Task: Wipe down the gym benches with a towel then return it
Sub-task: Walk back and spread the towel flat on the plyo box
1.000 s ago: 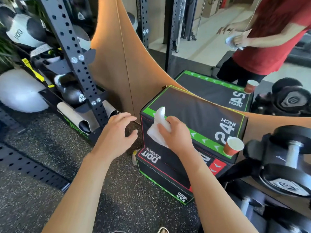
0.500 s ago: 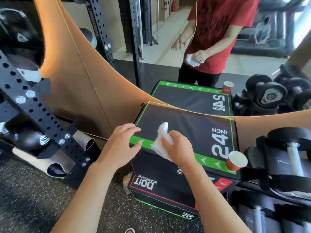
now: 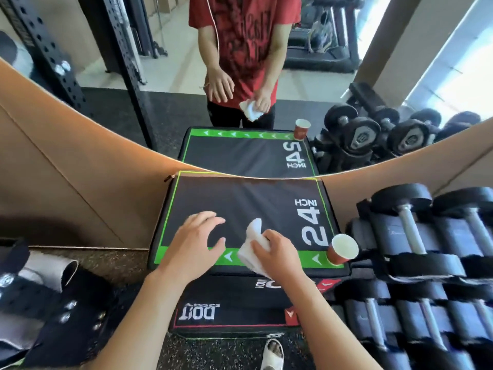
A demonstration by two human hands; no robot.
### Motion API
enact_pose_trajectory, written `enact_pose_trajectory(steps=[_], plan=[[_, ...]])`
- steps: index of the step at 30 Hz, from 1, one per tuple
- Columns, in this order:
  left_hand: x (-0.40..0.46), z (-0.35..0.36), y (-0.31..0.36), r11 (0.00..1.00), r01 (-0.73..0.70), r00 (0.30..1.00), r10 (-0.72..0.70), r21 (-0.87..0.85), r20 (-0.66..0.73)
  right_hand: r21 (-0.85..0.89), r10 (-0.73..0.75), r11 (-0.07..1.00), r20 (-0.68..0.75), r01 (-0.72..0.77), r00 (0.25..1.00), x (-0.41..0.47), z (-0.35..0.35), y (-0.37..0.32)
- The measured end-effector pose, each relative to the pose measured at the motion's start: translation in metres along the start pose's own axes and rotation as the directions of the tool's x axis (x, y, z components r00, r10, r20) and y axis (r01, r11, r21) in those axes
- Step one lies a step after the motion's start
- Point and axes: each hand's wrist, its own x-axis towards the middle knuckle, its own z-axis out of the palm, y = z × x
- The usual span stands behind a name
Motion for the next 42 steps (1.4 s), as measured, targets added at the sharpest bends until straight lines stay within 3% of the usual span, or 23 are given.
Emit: enact_pose_trajectory(steps=[12,17,20,22,27,31,35,42], plan=[[0.024,0.027,-0.006,0.965,0.227,0.974,-0.229,0.132,-0.001,0.122,-0.192,0.978,0.221,0.169,0.956,0.086,0.043,0.005],[0.038,0.037,-0.014,0.959,0.235,0.968,-0.245,0.156,0.049,0.089,-0.154,0.987,0.295,0.134,0.943,0.103,0.062,0.017],[0.061,0.042,-0.022,0.976,0.159,0.981,-0.173,0.147,0.087,-0.063,-0.128,0.987,0.240,0.147,0.962,0.118,0.069,0.034],[0.078,0.044,-0.030,0.983,0.097,0.984,-0.118,0.154,0.133,-0.133,-0.073,0.987,0.132,0.091,0.989,0.125,0.068,0.042],[0.098,0.053,-0.037,0.994,0.034,0.984,-0.050,0.099,0.171,-0.125,0.017,0.992,-0.130,-0.033,0.991,0.126,0.045,0.057],[0.111,0.068,-0.035,0.995,-0.052,0.969,0.029,0.088,0.245,-0.045,0.058,0.997,-0.148,-0.066,0.987,0.129,0.027,0.060],[0.118,0.077,-0.032,0.994,-0.090,0.963,0.071,0.062,0.260,0.014,-0.025,1.000,-0.185,0.028,0.982,0.118,0.021,0.057],[0.118,0.093,-0.029,0.993,-0.112,0.953,0.093,0.049,0.288,-0.014,-0.115,0.993,-0.070,0.114,0.991,0.092,0.025,0.054]])
